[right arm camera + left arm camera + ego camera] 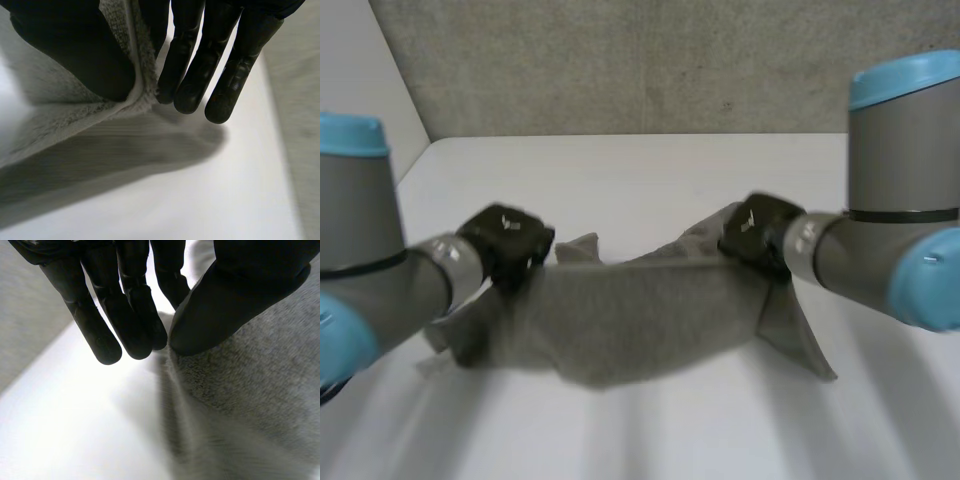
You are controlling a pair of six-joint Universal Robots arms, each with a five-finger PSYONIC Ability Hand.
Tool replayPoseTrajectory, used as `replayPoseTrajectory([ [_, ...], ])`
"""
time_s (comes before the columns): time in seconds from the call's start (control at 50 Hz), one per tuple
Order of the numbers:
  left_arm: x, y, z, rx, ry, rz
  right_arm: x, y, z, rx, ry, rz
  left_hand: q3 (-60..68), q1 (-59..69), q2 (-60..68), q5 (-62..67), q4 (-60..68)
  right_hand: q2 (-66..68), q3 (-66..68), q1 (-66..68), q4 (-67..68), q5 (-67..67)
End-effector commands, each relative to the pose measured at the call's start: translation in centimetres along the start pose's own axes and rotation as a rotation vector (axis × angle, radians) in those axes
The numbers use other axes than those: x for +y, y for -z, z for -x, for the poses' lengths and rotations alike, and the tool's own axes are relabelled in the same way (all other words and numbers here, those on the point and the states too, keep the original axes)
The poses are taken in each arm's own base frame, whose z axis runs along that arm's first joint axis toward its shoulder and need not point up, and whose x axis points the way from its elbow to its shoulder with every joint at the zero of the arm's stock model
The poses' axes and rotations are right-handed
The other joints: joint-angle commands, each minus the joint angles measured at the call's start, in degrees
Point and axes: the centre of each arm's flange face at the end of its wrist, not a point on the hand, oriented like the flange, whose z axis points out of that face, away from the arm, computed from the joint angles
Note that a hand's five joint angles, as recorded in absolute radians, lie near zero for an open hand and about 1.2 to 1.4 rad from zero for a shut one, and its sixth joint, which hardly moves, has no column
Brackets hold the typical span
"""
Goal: Fold the laundry
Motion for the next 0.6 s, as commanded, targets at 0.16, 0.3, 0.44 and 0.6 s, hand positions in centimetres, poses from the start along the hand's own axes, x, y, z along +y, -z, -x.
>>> replayPoseTrajectory([
  [0.16,-19.2,1.0,12.4,-0.648,-0.079,-0.992,-10.7,2.7,-14.4,1.048,0.106,-0.613,10.3,13.0,10.4,11.0,10.3,13.2,12.3,25.0,11.9,13.9],
  [0.3,-17.6,1.8,11.6,-0.593,0.036,-1.017,-9.4,2.2,-11.5,0.938,0.135,-0.609,10.3,13.0,10.4,11.0,10.3,13.2,12.3,25.0,11.9,13.9],
  [0.44,-9.6,-1.9,7.9,-0.469,0.075,-0.728,-6.4,-0.1,-7.3,0.696,0.11,-0.469,10.3,13.0,10.4,11.0,10.3,13.2,12.3,25.0,11.9,13.9],
  [0.6,1.4,-5.4,4.0,-0.357,0.121,-0.383,-0.9,-5.5,0.3,0.372,0.077,-0.306,10.3,13.0,10.4,11.0,10.3,13.2,12.3,25.0,11.9,13.9],
])
